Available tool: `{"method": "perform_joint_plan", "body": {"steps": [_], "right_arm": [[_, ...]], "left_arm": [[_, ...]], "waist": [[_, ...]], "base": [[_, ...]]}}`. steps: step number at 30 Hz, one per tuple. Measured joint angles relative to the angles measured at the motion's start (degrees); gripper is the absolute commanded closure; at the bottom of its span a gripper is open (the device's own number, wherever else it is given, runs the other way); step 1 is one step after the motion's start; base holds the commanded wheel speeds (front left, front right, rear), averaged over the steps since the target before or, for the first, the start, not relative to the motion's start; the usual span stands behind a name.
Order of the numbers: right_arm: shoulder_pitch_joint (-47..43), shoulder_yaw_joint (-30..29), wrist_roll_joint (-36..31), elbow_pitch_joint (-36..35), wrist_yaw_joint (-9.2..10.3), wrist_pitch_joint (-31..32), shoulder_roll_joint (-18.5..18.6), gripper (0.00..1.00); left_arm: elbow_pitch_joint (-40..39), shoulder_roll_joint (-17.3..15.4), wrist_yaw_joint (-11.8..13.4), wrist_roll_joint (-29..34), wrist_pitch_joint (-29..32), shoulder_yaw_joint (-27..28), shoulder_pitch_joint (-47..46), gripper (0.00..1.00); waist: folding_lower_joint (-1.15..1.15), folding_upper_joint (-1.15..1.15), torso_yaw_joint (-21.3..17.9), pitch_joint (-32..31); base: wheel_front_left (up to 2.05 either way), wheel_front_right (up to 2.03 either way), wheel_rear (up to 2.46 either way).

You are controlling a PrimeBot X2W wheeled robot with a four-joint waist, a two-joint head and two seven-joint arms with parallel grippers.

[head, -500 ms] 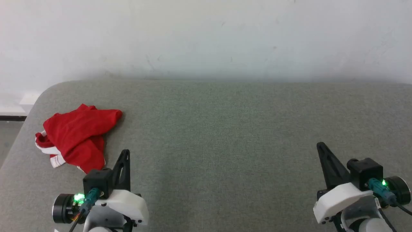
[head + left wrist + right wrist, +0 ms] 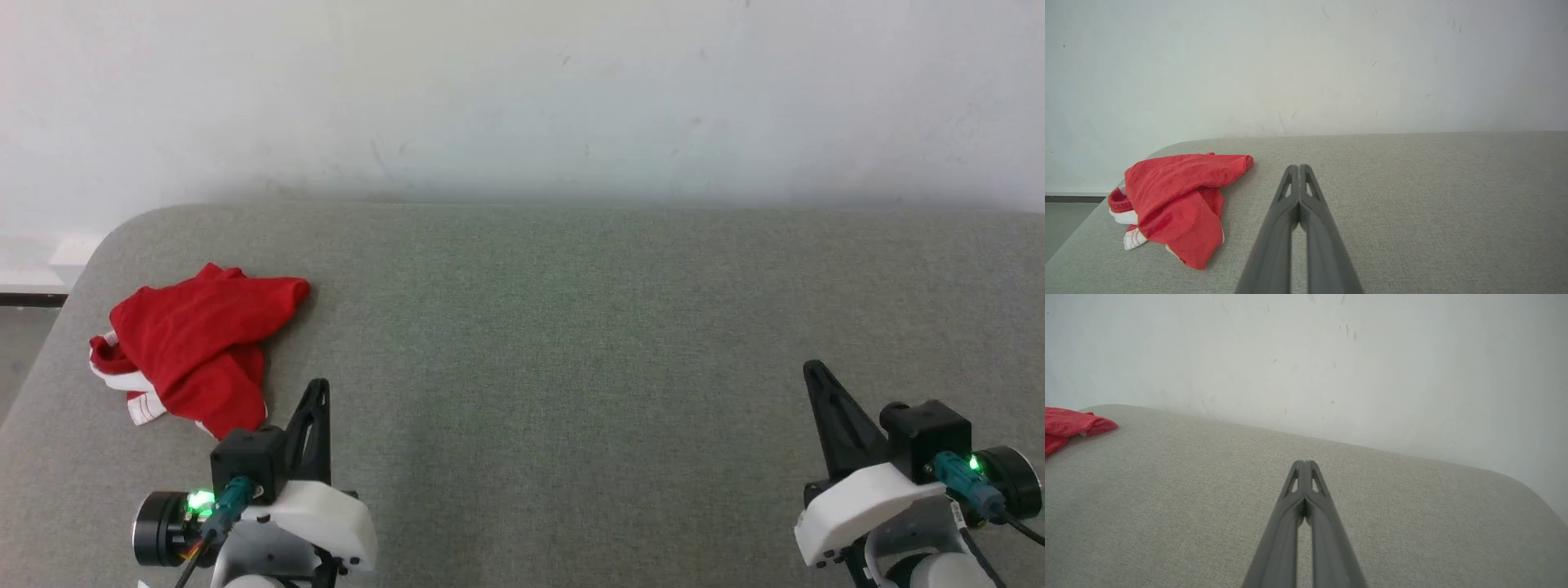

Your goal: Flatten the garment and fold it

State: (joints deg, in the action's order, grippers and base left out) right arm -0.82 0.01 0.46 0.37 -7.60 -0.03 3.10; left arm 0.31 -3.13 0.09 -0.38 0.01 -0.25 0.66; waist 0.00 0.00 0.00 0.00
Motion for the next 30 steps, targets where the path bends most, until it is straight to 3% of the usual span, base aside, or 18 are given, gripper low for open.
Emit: {"method": "perform_joint_plan", "body": {"steps": [20, 21, 30], "right_arm": [[0.0, 0.0, 0.0, 0.0, 0.00, 0.0, 0.0, 1.00], [0.0, 0.0, 0.0, 0.0, -0.01, 0.0, 0.0, 0.00], [-0.1, -0.1, 0.2, 0.2, -0.01, -0.2, 0.1, 0.00]], "left_arm": [[0.0, 0.0, 0.0, 0.0, 0.0, 0.0, 0.0, 1.00], [0.0, 0.0, 0.0, 0.0, 0.0, 0.0, 0.0, 0.00], [0.1, 0.0, 0.0, 0.0, -0.1, -0.1, 0.0, 0.00]], "waist": [[0.00, 0.00, 0.0, 0.0], [0.00, 0.00, 0.0, 0.0], [0.00, 0.00, 0.0, 0.0]], "base": [[0.00, 0.00, 0.00], [0.00, 0.00, 0.00], [0.00, 0.00, 0.00]]}}
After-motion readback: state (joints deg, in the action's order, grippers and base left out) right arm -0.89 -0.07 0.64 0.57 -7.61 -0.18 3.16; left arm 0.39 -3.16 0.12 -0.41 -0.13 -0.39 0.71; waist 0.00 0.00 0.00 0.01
